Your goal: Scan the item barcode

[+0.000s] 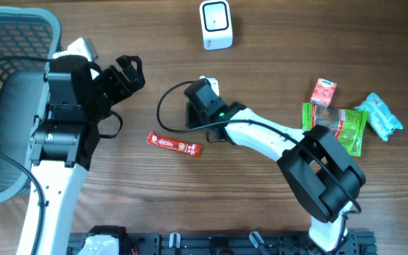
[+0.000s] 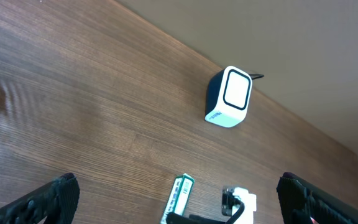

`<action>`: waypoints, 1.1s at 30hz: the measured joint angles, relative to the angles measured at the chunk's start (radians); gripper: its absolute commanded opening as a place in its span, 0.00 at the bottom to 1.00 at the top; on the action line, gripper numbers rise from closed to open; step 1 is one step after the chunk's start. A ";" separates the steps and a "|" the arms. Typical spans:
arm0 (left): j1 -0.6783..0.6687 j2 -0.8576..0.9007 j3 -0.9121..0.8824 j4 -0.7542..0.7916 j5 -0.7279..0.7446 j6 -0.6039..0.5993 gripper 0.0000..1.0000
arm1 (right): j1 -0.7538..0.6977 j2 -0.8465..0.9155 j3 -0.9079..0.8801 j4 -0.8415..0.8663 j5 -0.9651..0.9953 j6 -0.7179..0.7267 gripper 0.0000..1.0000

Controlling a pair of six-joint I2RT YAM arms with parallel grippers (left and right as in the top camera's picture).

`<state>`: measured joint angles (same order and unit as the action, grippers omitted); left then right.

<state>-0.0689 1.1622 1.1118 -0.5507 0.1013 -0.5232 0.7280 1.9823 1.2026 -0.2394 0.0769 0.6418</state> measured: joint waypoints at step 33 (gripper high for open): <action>0.000 0.000 0.000 0.000 0.000 0.000 1.00 | -0.117 -0.218 -0.003 -0.552 -0.087 -0.546 0.76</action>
<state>-0.0689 1.1622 1.1118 -0.5507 0.1013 -0.5232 0.6113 1.7645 1.1992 -0.7914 -0.0097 0.0959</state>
